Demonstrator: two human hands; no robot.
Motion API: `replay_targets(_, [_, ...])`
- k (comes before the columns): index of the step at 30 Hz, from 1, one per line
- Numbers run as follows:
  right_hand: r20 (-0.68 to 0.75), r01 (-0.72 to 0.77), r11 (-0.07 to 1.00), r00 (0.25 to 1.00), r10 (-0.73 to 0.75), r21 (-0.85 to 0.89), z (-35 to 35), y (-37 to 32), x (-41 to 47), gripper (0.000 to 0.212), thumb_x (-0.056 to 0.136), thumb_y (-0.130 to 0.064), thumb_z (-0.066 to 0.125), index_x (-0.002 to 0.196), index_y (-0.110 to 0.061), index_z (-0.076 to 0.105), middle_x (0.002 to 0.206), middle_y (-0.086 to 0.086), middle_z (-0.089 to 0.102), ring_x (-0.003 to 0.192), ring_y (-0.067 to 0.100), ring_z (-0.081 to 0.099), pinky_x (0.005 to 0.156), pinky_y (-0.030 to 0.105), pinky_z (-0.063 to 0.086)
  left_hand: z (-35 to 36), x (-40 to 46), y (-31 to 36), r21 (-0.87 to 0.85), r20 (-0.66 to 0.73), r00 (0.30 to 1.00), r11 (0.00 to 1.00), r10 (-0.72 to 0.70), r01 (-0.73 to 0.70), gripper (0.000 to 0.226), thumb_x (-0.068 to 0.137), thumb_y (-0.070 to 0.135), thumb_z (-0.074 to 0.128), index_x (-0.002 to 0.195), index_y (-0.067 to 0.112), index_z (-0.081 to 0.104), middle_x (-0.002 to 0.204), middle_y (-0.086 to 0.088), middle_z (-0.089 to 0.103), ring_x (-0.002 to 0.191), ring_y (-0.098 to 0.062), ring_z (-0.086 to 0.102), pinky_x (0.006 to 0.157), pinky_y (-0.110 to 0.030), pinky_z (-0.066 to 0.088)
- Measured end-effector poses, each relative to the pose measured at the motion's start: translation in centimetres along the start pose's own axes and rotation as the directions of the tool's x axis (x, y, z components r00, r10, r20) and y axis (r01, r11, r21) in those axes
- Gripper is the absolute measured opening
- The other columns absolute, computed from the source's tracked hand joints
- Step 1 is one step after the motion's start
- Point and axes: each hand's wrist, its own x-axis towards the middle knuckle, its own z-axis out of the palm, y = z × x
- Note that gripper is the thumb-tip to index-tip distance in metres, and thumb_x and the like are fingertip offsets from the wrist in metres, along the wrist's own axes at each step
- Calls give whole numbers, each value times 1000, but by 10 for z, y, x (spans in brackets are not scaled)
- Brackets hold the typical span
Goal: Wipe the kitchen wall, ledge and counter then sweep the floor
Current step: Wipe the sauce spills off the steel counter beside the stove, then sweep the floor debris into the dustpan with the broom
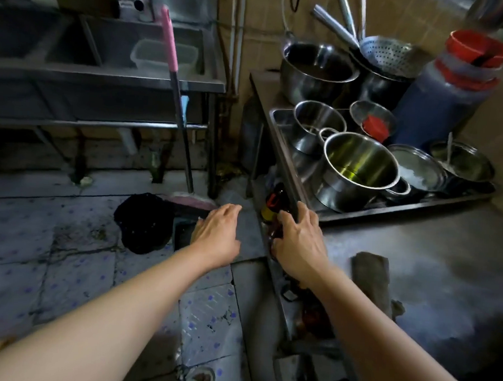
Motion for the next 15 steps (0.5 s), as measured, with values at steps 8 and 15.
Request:
replay_targets(8, [43,62,998,997,-62,-5,0,-81,53,58,90,-20,50,144,-18,29,157,10,4,141,30,10,112,38,23,-64,24,-68,-38,-57,997,998,-49,47,73,88,25,59,148,18,18,153,0,23,138,-22,29,109,-36,31])
replay_targets(15, [34,108,994,994,-108,-4,-16,-129,92,63,91,-25,55,146,-19,26,157,10,2,142,30,8,113,39,25,-113,43,-100,-93,-130,986,992,-102,90,72,89,25,58,148,20,17,154,1,21,138,-21,29,109,-36,32])
